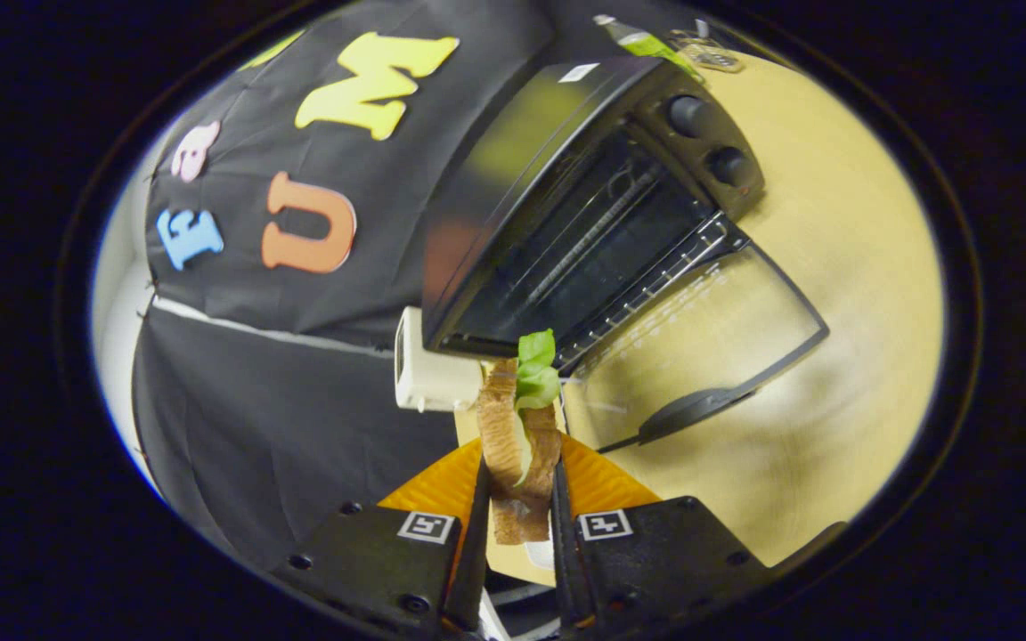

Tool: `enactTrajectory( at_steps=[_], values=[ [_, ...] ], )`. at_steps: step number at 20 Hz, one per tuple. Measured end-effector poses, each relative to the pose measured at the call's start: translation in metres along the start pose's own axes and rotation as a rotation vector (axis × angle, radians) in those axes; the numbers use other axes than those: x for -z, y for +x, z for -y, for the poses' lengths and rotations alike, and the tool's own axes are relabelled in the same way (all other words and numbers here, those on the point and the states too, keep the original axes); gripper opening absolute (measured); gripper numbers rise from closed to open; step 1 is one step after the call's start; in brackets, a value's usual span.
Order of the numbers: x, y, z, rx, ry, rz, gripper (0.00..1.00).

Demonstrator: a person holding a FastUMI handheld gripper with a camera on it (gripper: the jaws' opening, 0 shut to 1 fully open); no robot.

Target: Open the toaster oven, put the food inside, and close the toaster oven door.

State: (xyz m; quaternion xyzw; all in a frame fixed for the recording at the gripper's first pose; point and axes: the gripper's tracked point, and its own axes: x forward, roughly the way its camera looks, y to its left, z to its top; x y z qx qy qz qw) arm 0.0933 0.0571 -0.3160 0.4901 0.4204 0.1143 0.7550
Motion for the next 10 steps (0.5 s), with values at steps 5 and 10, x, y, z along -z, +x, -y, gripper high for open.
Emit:
enactTrajectory(
  at_steps=[5,10],
  values=[
    [-0.064,0.017,0.01,-0.093,0.16,0.221,0.37],
    [-0.12,0.052,0.038,-0.104,0.228,0.377,0.38]
  ],
)
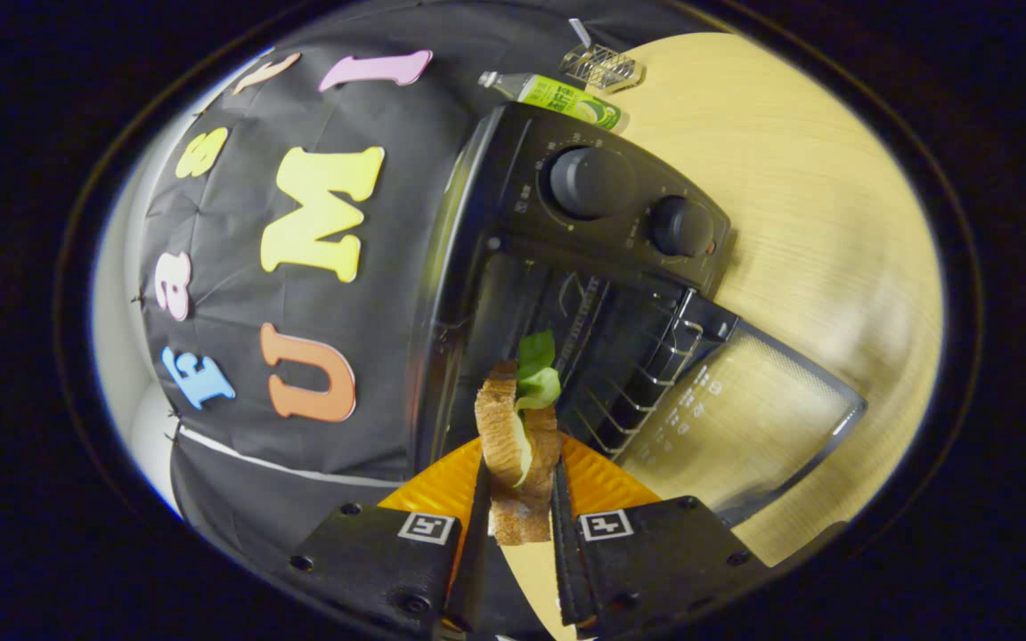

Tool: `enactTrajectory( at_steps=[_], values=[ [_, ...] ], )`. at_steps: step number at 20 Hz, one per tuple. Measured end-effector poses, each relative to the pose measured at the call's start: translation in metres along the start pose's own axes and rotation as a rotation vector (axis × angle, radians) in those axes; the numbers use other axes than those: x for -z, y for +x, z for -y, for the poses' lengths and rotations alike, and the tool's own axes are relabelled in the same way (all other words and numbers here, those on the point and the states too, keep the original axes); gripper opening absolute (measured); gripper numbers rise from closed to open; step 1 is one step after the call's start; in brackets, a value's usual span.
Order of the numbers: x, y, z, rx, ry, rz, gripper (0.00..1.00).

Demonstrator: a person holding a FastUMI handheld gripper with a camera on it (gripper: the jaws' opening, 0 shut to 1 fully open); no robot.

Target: Open the toaster oven, put the food inside, and close the toaster oven door.

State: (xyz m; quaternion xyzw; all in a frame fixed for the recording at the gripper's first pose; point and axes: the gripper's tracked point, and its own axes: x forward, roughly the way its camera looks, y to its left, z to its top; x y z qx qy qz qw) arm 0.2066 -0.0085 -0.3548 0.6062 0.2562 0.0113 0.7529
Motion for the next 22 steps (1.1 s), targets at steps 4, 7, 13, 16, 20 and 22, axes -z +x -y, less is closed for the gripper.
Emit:
enactTrajectory(
  at_steps=[4,7,13,16,20,22],
  values=[
    [-0.002,0.016,-0.001,-0.031,0.013,0.05,0.41],
    [-0.003,0.03,0.001,-0.043,0.041,0.086,0.41],
    [0.005,0.048,-0.001,-0.034,0.016,0.1,0.51],
    [0.011,0.049,0.005,0.024,-0.007,0.074,0.67],
    [0.029,0.05,0.008,0.096,-0.091,-0.001,0.84],
    [0.039,0.047,0.006,0.135,-0.143,-0.035,0.91]
  ],
)
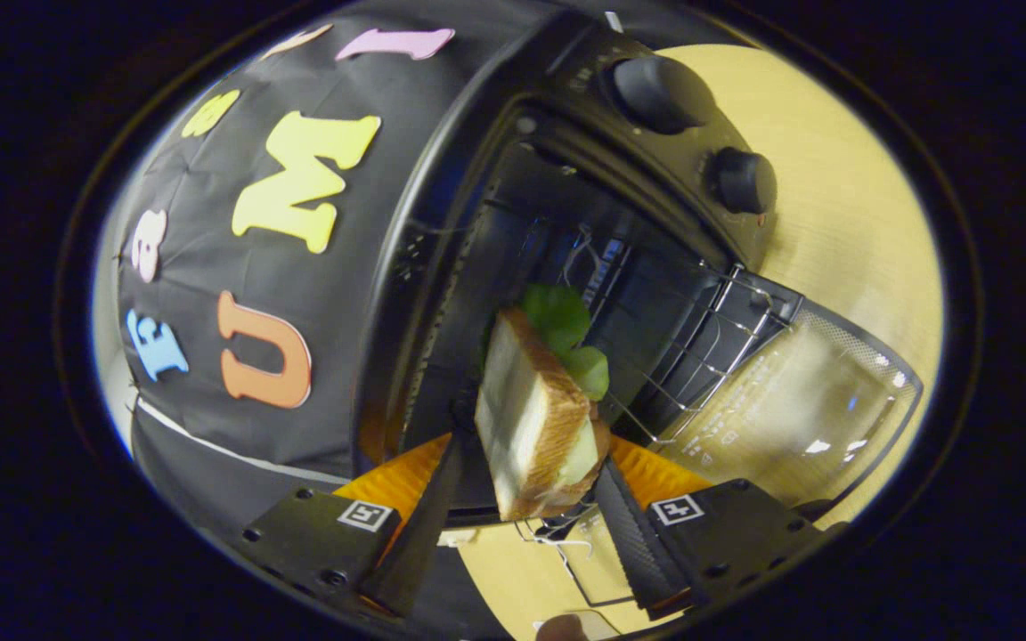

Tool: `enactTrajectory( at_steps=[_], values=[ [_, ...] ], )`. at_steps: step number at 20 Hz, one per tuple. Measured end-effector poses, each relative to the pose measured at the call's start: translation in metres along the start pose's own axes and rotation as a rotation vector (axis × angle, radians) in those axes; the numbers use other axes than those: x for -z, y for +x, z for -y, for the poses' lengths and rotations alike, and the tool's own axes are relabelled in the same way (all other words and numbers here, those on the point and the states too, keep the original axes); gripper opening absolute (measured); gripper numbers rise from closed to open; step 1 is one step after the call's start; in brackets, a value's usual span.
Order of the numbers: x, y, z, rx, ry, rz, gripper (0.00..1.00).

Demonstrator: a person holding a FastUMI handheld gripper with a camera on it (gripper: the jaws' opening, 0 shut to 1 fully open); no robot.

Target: Open the toaster oven, put the food inside, and close the toaster oven door.

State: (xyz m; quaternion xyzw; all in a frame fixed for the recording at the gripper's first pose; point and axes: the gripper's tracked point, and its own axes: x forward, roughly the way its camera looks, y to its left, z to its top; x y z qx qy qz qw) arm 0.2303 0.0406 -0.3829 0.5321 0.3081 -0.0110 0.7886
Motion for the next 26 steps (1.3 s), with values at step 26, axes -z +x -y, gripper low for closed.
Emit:
enactTrajectory(
  at_steps=[26],
  values=[
    [0.039,-0.15,0.002,0.224,-0.652,-0.088,1.0]
  ],
)
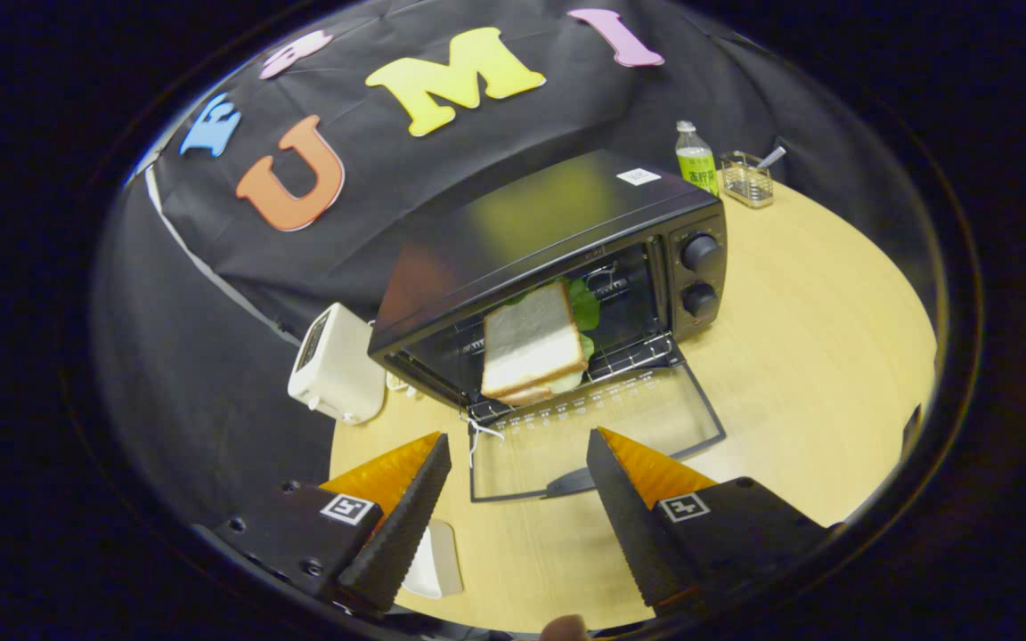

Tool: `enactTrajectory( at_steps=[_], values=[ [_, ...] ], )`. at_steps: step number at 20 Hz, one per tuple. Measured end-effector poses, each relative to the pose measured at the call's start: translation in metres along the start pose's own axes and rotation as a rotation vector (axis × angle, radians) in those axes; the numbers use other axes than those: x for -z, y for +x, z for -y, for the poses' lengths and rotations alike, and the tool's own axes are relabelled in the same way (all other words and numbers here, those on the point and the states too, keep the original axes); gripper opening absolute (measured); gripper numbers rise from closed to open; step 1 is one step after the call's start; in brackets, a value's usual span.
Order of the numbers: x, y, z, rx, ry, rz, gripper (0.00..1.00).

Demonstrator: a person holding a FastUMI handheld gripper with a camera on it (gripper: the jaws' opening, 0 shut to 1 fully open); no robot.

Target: Open the toaster oven, put the food inside, and close the toaster oven door.

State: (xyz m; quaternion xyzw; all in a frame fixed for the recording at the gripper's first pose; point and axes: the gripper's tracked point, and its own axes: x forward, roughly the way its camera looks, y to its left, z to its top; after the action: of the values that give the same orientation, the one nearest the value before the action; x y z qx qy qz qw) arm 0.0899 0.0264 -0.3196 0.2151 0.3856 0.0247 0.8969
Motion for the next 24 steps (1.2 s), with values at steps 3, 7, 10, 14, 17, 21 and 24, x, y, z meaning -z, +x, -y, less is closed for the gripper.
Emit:
enactTrajectory(
  at_steps=[3,7,10,14,17,21,24],
  values=[
    [0.012,-0.024,0.012,0.031,-0.09,0.024,1.0],
    [0.034,-0.039,0.028,0.066,-0.142,0.019,1.0],
    [0.058,-0.034,0.042,0.099,-0.178,0.004,1.0],
    [0.084,-0.008,0.057,0.134,-0.214,-0.011,1.0],
    [0.095,0.016,0.067,0.149,-0.252,-0.016,1.0],
    [0.102,0.045,0.078,0.17,-0.274,-0.026,1.0],
    [0.106,0.063,0.083,0.182,-0.301,-0.036,1.0]
  ],
)
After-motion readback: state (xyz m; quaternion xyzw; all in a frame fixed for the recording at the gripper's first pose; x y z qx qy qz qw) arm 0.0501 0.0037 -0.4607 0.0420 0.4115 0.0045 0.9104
